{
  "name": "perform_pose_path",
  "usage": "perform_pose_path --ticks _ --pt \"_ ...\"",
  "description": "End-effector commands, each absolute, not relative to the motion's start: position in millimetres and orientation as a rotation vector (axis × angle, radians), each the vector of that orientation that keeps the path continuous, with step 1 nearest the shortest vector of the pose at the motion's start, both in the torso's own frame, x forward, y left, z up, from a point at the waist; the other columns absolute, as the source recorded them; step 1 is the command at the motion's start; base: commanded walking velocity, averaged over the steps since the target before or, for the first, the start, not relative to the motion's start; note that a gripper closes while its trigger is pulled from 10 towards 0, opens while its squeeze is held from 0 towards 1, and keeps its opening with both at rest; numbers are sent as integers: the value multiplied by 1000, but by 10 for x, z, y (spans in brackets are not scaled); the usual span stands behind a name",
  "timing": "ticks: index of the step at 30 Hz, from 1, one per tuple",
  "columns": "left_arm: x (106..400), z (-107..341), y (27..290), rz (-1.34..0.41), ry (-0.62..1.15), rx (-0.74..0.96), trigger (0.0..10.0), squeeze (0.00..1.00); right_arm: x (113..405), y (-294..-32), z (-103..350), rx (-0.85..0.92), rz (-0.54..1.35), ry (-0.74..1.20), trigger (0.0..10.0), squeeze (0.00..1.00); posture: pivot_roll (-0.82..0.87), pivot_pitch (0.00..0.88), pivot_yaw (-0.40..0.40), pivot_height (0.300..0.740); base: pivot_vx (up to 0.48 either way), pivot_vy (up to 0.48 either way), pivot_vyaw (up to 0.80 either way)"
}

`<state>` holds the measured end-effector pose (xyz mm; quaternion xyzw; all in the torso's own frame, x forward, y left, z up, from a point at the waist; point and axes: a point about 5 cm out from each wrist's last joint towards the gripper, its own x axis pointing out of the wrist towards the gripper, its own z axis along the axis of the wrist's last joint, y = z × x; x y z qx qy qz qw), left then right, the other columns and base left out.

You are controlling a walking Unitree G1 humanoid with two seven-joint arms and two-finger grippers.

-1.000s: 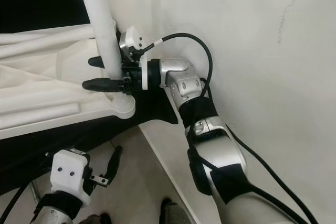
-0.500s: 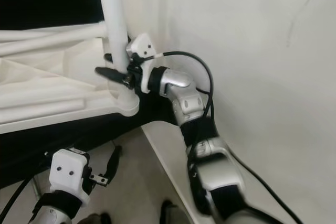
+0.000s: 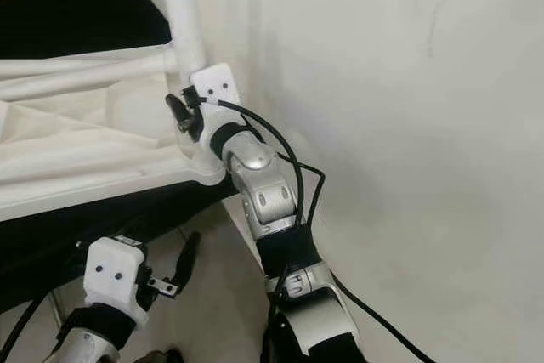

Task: Building children table

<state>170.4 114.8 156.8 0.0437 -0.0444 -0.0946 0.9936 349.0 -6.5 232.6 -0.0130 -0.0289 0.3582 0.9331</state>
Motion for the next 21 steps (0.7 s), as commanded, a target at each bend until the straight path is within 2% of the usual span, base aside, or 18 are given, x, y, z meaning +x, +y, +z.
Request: perform_pose_path --ticks 1,3,4,5,6,7,8,9,12,21 --pt "1690 1534 1137 -193 -72 87 10000 0 3272 151 2308 23 1043 -19 10000 1000 -10 259 -49 740 0 0 0" --pt "1690 1534 1137 -193 -72 87 10000 0 3272 151 2308 23 1043 -19 10000 1000 -10 259 -49 740 0 0 0" --pt "1688 1534 1134 -193 -72 87 10000 0 3221 134 2359 11 1149 -42 10000 1000 -10 259 -49 740 0 0 0" --pt "1688 1534 1134 -193 -72 87 10000 0 3221 134 2359 11 1149 -42 10000 1000 -10 259 -49 740 0 0 0" --pt "1685 1535 1130 -193 -72 86 10000 0 3179 72 2390 -57 1297 -76 10000 1000 -12 259 -50 740 0 0 0" --pt "1682 1536 1125 -193 -72 85 10000 0 3211 6 2385 -172 1358 -97 10000 980 -8 261 -53 740 0 0 0" --pt "1682 1536 1125 -193 -72 85 10000 0 3211 6 2385 -172 1358 -97 10000 980 -8 261 -53 740 0 0 0" --pt "1677 1537 1121 -193 -71 84 10000 0 3257 -45 2393 -245 1400 -102 10000 27 -8 261 -53 740 0 0 0" --pt "1671 1537 1116 -194 -71 82 10000 0 3332 -88 2433 -302 1447 -109 10000 0 -3 264 -54 740 0 0 0" --pt "1646 1531 1104 -199 -67 79 10000 0 3380 -101 2615 -305 1624 -117 10000 0 -22 261 -59 740 0 0 0"
